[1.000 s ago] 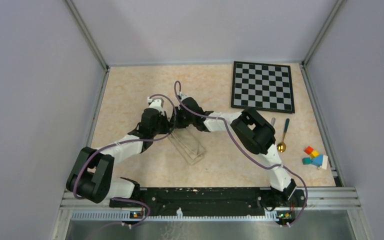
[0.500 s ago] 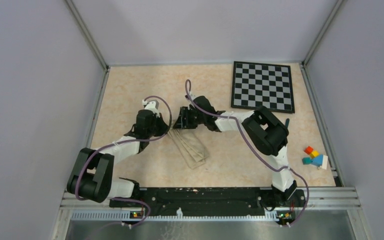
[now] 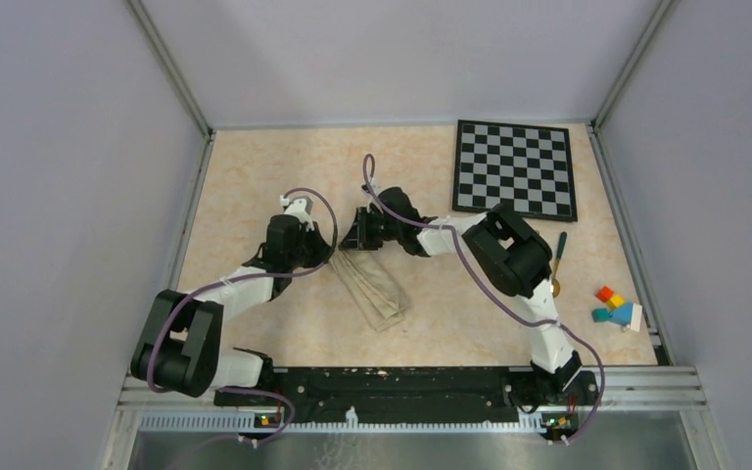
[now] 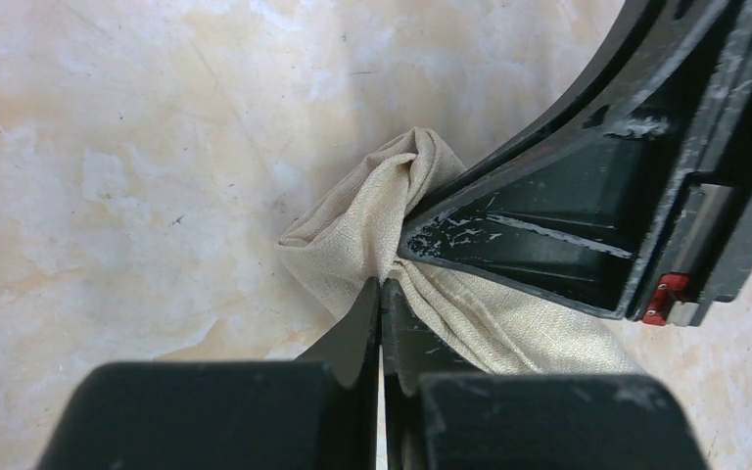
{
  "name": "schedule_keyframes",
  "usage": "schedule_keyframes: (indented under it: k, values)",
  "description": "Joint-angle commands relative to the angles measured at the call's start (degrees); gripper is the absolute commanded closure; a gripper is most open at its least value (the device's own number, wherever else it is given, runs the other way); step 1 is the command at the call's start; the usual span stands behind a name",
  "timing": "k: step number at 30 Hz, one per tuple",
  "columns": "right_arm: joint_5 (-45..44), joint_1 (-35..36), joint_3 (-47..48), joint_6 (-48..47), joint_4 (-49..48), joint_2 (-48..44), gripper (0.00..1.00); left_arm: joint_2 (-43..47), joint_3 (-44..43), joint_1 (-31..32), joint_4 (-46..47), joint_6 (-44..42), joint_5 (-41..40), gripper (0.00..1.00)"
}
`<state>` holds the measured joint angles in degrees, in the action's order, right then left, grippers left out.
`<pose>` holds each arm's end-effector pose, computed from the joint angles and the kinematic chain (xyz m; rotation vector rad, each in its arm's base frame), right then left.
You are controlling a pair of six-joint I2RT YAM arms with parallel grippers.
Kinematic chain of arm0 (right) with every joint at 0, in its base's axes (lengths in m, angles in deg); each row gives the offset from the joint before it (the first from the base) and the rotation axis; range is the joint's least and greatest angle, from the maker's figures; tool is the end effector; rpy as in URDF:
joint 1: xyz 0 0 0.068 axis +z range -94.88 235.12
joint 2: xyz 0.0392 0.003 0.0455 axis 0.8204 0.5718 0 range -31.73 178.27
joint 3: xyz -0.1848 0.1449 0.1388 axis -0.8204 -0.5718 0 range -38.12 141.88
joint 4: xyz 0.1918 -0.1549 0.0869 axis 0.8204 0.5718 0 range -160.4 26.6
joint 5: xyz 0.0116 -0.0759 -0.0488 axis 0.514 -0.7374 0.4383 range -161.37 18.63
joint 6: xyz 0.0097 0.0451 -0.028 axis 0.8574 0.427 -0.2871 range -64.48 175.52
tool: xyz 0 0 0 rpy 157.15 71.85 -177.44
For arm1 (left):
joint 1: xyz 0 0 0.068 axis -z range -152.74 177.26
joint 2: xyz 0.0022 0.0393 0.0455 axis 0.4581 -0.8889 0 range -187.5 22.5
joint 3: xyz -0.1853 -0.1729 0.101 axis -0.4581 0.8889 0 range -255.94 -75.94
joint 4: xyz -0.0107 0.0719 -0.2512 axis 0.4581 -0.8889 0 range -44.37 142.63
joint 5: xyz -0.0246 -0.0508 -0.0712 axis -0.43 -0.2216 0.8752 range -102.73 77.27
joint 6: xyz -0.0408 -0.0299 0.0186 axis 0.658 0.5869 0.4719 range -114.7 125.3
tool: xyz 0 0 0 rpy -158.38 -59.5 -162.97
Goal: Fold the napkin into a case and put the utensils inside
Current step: Stuff the top corner of the smaller-rectangle-folded napkin into the folded napkin.
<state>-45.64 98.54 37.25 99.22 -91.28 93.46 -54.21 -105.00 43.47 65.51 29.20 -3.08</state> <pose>0.3299 0.3335 0.1295 -0.3060 2.3149 1.3236 0.2464 -0.0778 0.1676 -0.0512 2.2266 -0.5754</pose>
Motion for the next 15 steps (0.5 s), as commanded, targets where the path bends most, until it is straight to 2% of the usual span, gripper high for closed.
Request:
schedule_keyframes:
  k: [1,4,7,9,10,12,15]
  values:
    - [1.0,1.0,2.3,2.3,-3.4,1.8,0.91,1.2,-0.2,0.0,2.1,0.1,1.4,1.00]
    - [1.4,2.8,4.1,5.8,-6.5,5.2,0.93,-0.5,-0.6,0.0,2.5,1.3,2.5,1.00]
    - [0.8,3.6,6.3,5.7,-4.9,7.7,0.93,-2.6,-0.5,0.0,2.3,4.5,2.1,1.00]
    - [0.3,3.2,0.6,6.0,-9.6,3.9,0.86,-2.4,-0.5,-0.1,1.3,5.2,2.0,0.97]
    - [-0.3,3.0,-0.8,5.1,-9.2,2.0,0.76,-1.6,-0.4,-0.1,0.8,5.3,2.1,0.95]
    - [2.0,2.1,-0.3,4.1,-7.1,1.0,0.73,-0.1,-0.5,-0.1,-0.4,5.7,2.0,0.84]
    - [2.6,1.3,-1.6,3.9,-6.9,-0.7,0.70,3.9,-1.5,-0.2,-5.0,7.3,1.3,0.58]
